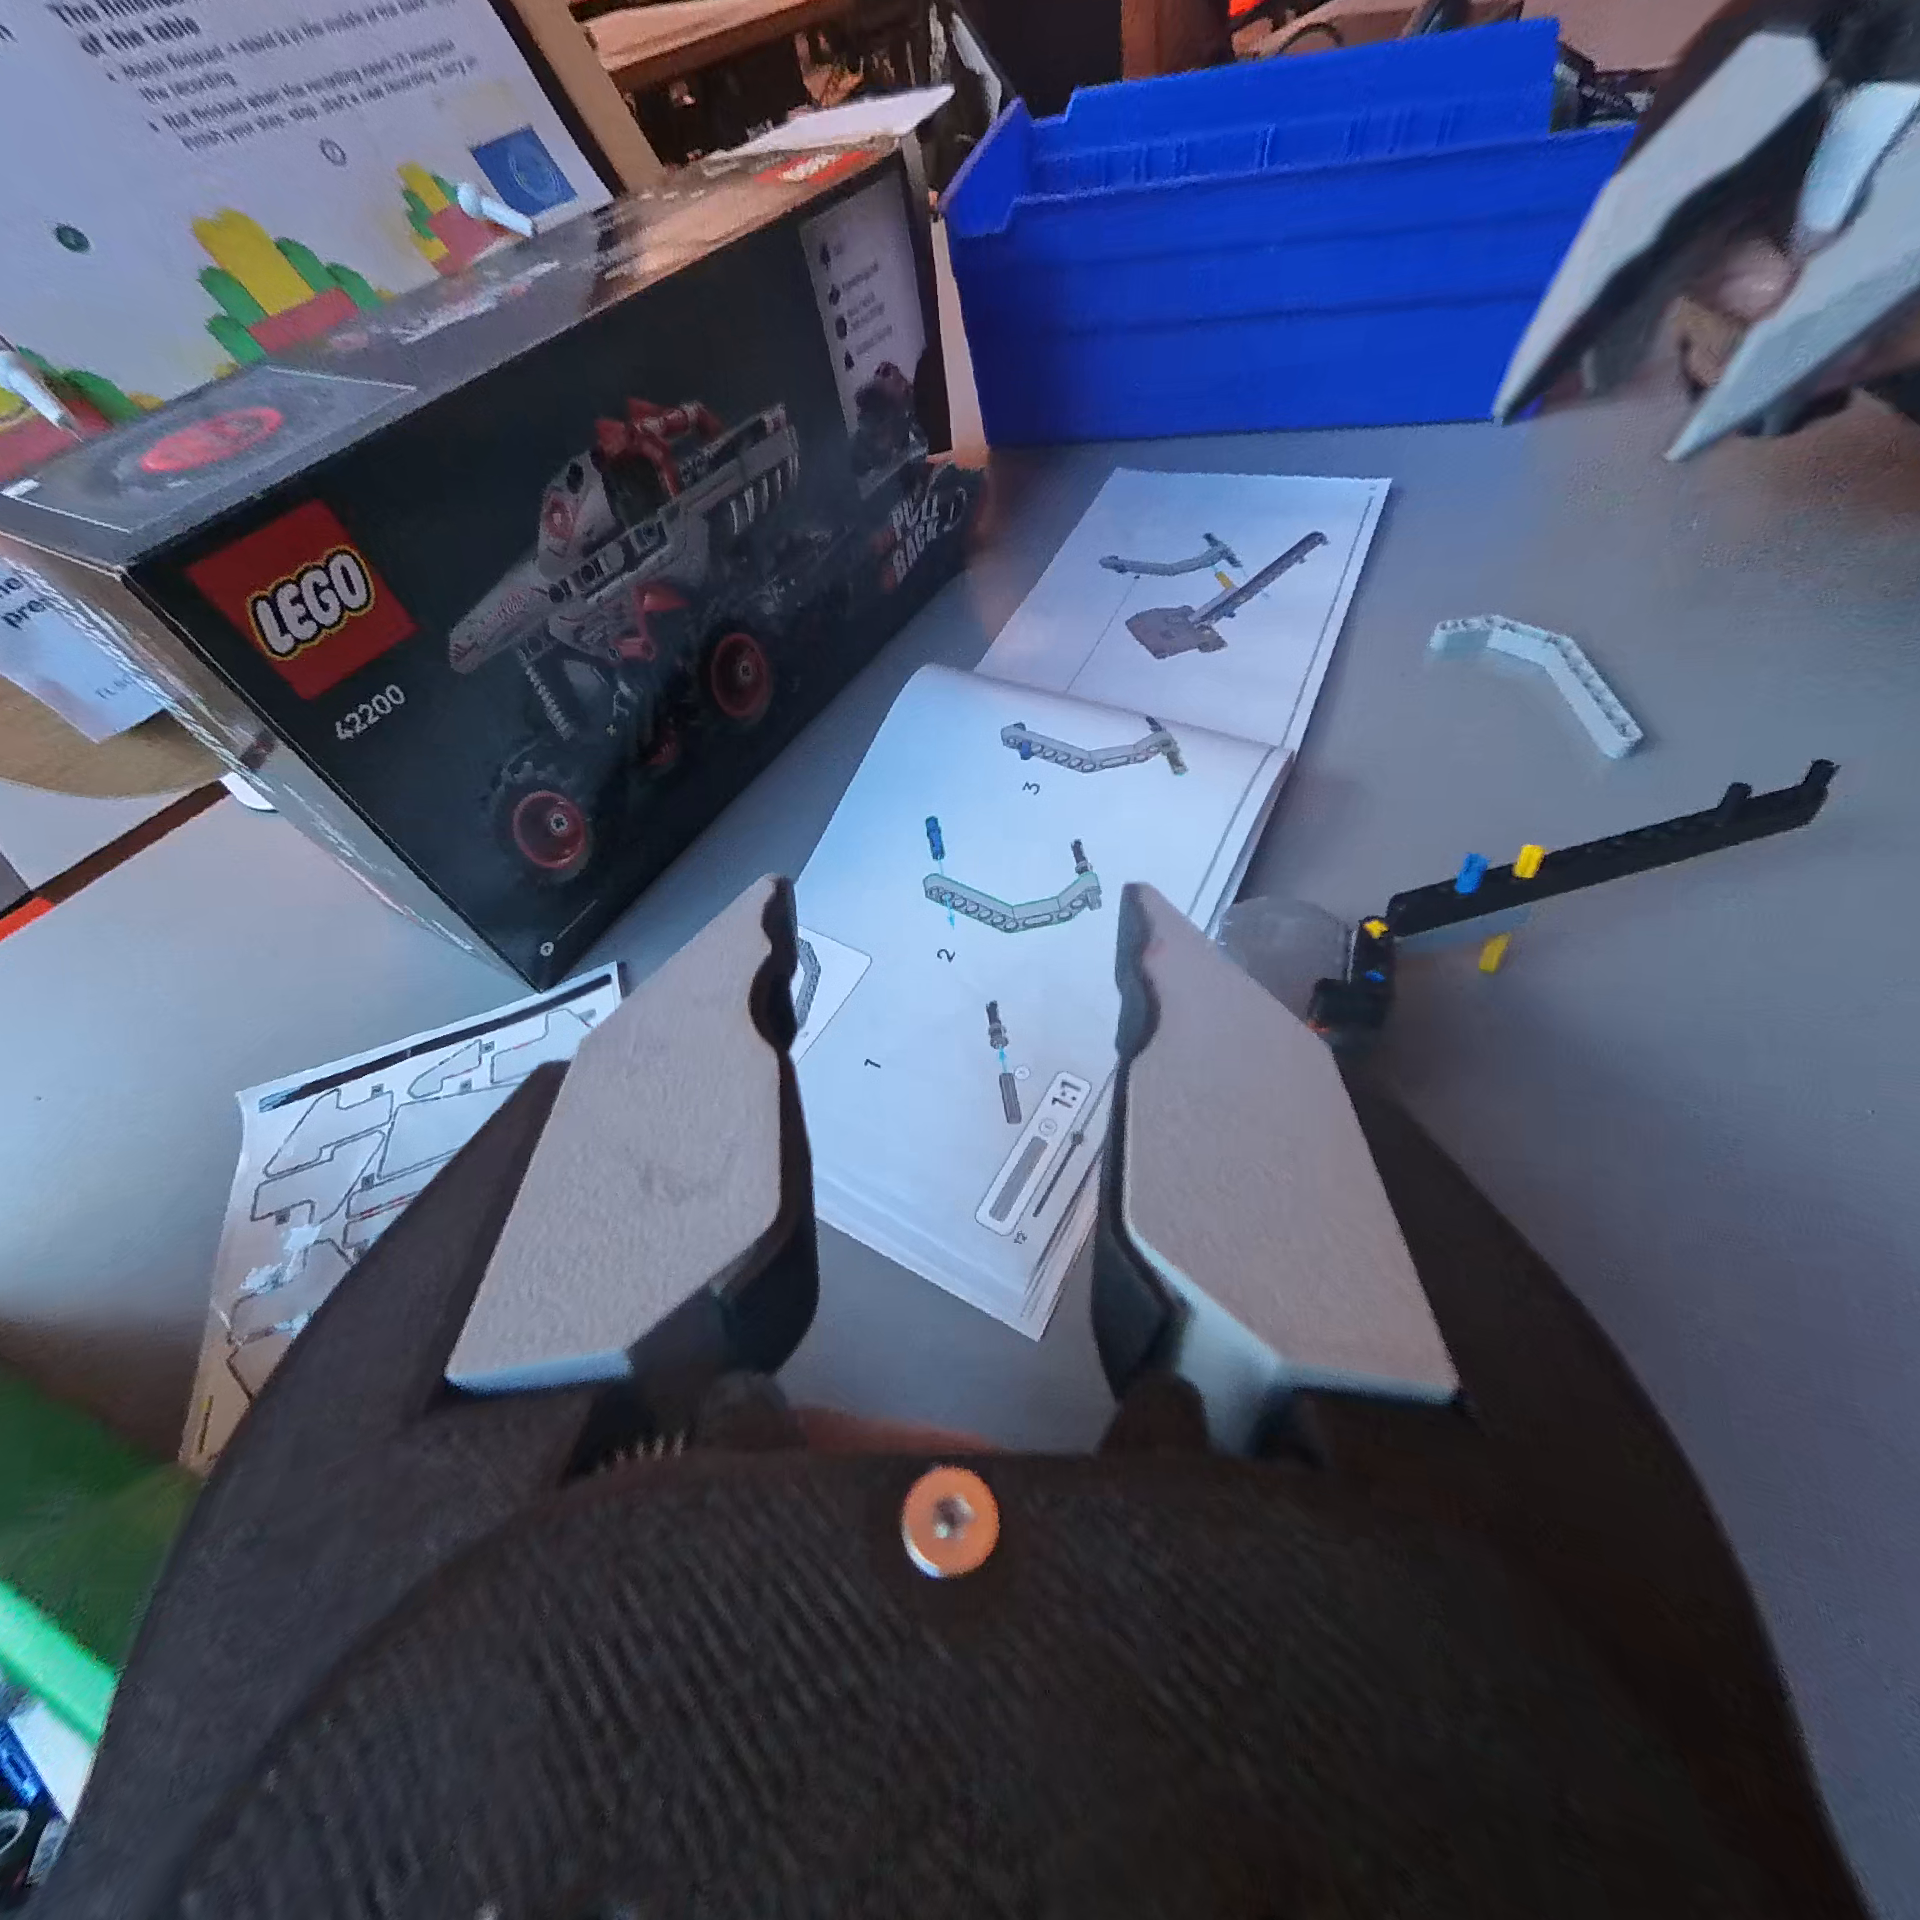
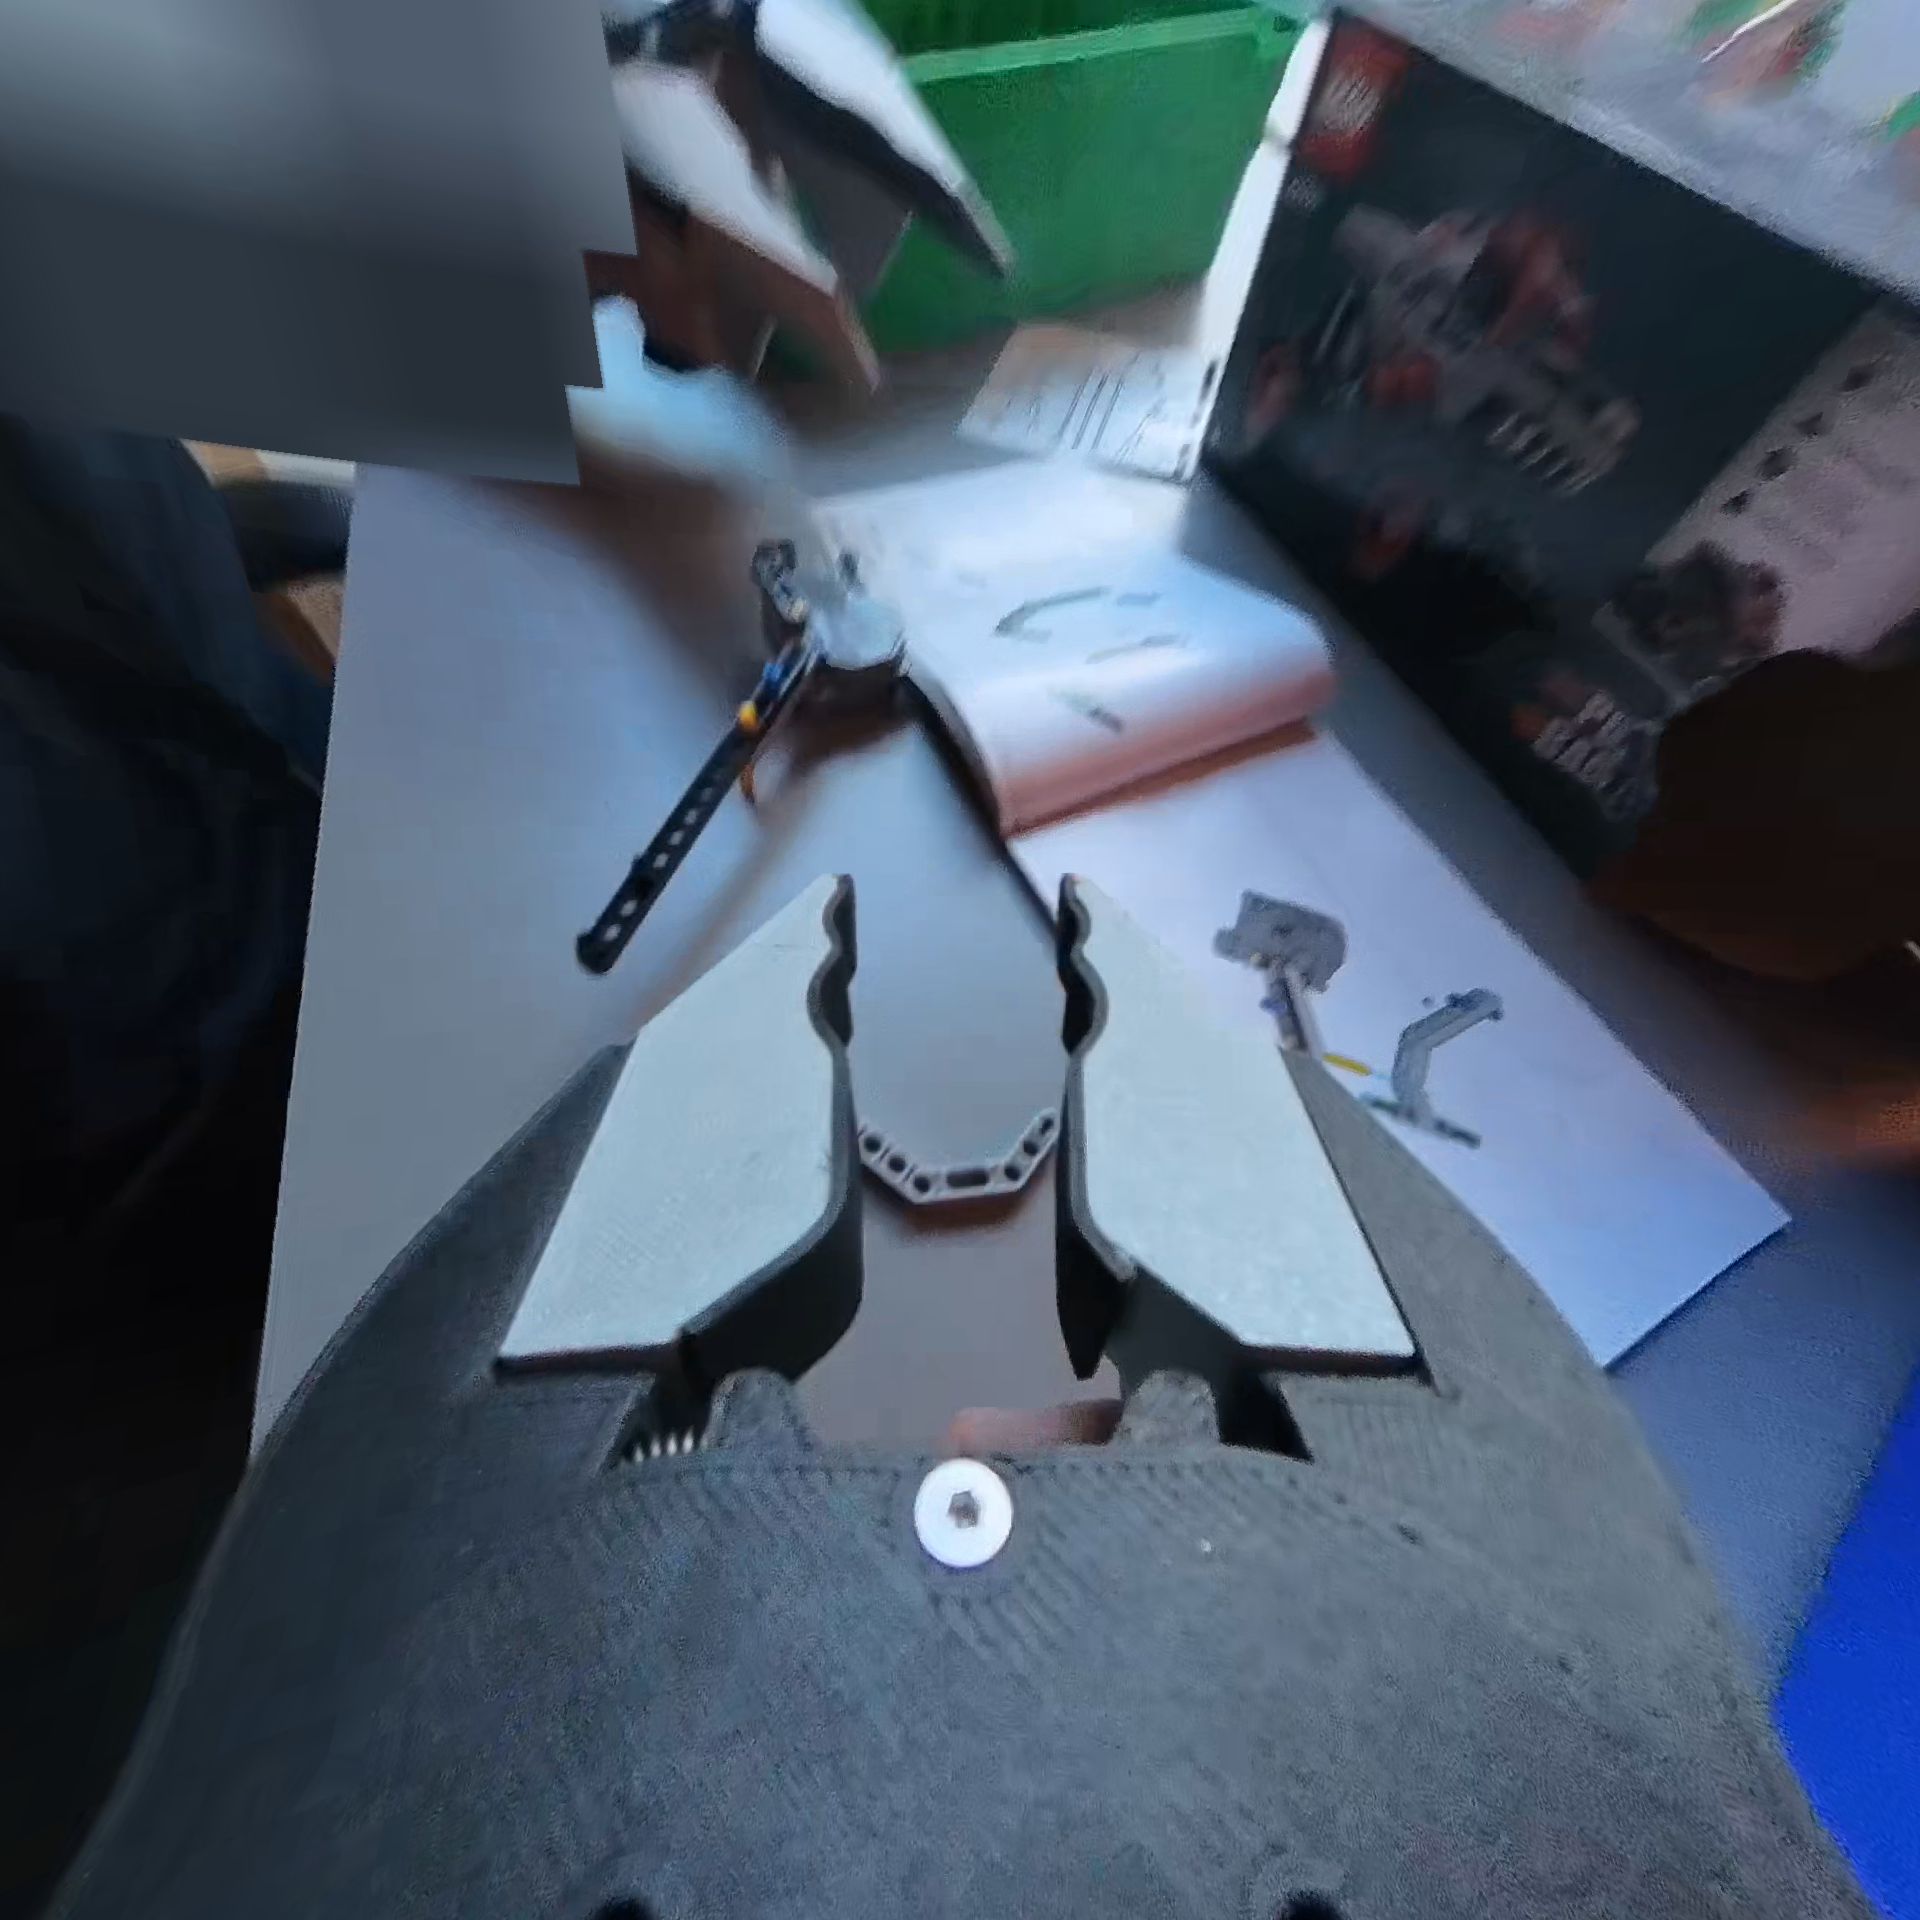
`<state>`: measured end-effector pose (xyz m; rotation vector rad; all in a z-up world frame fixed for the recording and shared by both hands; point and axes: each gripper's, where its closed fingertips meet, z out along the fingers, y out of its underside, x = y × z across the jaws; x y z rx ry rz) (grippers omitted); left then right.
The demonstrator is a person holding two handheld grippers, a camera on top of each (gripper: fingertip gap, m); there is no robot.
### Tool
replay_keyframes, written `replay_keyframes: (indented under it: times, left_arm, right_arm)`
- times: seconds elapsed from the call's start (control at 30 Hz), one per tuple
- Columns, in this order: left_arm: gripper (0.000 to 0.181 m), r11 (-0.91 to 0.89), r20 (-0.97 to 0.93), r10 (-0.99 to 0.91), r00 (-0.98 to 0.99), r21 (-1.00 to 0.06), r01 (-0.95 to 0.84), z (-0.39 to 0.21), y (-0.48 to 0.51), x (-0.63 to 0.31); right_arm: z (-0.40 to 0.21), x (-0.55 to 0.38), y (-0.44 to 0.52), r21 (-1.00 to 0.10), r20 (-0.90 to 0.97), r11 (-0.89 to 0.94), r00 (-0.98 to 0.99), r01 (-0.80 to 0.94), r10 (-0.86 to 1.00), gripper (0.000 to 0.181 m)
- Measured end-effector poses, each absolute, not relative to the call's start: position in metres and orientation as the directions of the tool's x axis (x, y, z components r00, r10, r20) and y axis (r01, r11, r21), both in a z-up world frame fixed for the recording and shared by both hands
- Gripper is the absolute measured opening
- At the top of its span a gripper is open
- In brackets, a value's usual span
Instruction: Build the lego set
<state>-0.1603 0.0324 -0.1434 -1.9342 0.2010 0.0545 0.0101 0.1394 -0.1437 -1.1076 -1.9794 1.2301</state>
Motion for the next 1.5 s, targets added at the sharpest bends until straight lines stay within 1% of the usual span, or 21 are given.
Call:
replay_keyframes:
  times: [0.07,0.17,0.27,0.37,0.47,0.53,0.6,0.7,0.77,0.9,1.23,1.37,1.43,1.5]
  left_arm:
    - [0.06,-0.337,-0.137,-0.112,0.984,-0.926,-0.168,-0.14,0.032,-0.159]
    - [0.059,-0.327,-0.136,-0.112,0.984,-0.93,-0.166,-0.138,0.031,-0.158]
    - [0.055,-0.325,-0.123,-0.123,0.985,-0.932,-0.157,-0.138,0.032,-0.156]
    - [0.055,-0.328,-0.124,-0.12,0.985,-0.932,-0.158,-0.139,0.032,-0.157]
    - [0.059,-0.287,-0.105,-0.079,0.991,-0.95,-0.123,-0.126,0.031,-0.166]
    - [0.057,-0.252,-0.074,-0.044,0.996,-0.964,-0.083,-0.115,0.029,-0.176]
    - [0.055,-0.233,-0.07,0.011,0.997,-0.97,-0.065,-0.11,0.027,-0.191]
    - [0.054,-0.248,-0.07,0.05,0.996,-0.967,-0.055,-0.114,0.027,-0.201]
    - [0.054,-0.267,-0.074,0.027,0.997,-0.962,-0.064,-0.12,0.03,-0.196]
    - [0.054,-0.294,-0.145,-0.022,0.989,-0.945,-0.145,-0.131,0.034,-0.178]
    - [0.049,-0.301,-0.234,-0.187,0.954,-0.911,-0.283,-0.149,0.037,-0.125]
    - [0.046,-0.326,-0.284,-0.193,0.939,-0.884,-0.334,-0.16,0.04,-0.128]
    - [0.046,-0.346,-0.283,-0.187,0.941,-0.877,-0.332,-0.165,0.041,-0.132]
    - [0.046,-0.355,-0.262,-0.191,0.946,-0.88,-0.316,-0.167,0.041,-0.132]
  right_arm:
    - [-0.134,-0.005,0.145,-0.924,-0.034,0.165,-0.504,0.344,0.863,0.042]
    - [-0.128,-0.031,0.154,-0.936,-0.066,0.117,-0.494,0.331,0.867,0.06]
    - [-0.13,-0.054,0.169,-0.951,-0.028,0.114,-0.445,0.289,0.895,0.064]
    - [-0.14,-0.062,0.178,-0.952,0.024,0.141,-0.392,0.271,0.92,0.062]
    - [-0.154,-0.064,0.192,-0.943,0.071,0.163,-0.305,0.289,0.95,0.061]
    - [-0.155,-0.065,0.2,-0.95,0.042,0.121,-0.267,0.288,0.963,0.067]
    - [-0.151,-0.066,0.203,-0.961,0.002,0.073,-0.258,0.267,0.966,0.068]
    - [-0.153,-0.068,0.212,-0.96,0.03,0.087,-0.211,0.267,0.977,0.067]
    - [-0.158,-0.07,0.216,-0.955,0.046,0.099,-0.19,0.28,0.981,0.065]
    - [-0.161,-0.071,0.216,-0.952,0.053,0.107,-0.188,0.289,0.981,0.064]
    - [-0.161,-0.071,0.222,-0.952,0.062,0.103,-0.146,0.288,0.987,0.06]
    - [-0.161,-0.071,0.228,-0.956,0.01,0.047,-0.125,0.29,0.992,0.054]
    - [-0.16,-0.071,0.23,-0.959,-0.015,0.022,-0.129,0.284,0.991,0.051]
    - [-0.159,-0.07,0.229,-0.96,-0.031,0.011,-0.142,0.281,0.989,0.041]
